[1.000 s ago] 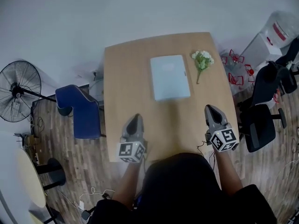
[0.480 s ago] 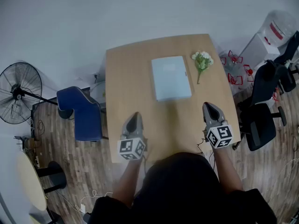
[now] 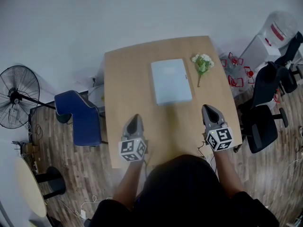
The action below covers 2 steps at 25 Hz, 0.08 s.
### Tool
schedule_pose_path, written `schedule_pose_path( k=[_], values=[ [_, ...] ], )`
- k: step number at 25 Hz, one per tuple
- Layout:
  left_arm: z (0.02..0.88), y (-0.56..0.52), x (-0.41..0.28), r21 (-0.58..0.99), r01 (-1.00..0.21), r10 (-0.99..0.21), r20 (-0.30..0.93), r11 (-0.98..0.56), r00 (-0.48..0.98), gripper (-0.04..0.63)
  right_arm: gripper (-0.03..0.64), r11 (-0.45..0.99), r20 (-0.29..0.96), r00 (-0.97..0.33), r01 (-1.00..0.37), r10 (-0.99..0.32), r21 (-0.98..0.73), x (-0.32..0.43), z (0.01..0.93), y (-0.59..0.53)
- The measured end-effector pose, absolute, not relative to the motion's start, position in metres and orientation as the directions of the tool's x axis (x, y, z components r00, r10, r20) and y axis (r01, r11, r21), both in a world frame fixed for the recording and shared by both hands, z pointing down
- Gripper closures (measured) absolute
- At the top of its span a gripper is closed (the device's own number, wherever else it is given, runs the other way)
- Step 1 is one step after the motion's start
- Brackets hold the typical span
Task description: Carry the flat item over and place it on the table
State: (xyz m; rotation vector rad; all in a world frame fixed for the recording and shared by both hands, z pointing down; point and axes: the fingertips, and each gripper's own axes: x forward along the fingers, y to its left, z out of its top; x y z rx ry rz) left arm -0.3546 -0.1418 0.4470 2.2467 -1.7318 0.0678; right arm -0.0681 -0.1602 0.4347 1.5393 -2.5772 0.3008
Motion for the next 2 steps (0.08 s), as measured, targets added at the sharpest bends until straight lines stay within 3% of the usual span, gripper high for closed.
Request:
schedule_pose_path(
  k=[2],
  values=[
    [0.4487,-0.1447,-0.3550,0.210,-0.952,-0.937,0.224,-0.223,0.269,0.594,0.617,0.468,0.211,-0.480,-0.877,-0.851,-0.107,-0.0698,0.4365,-0.1612]
  ],
)
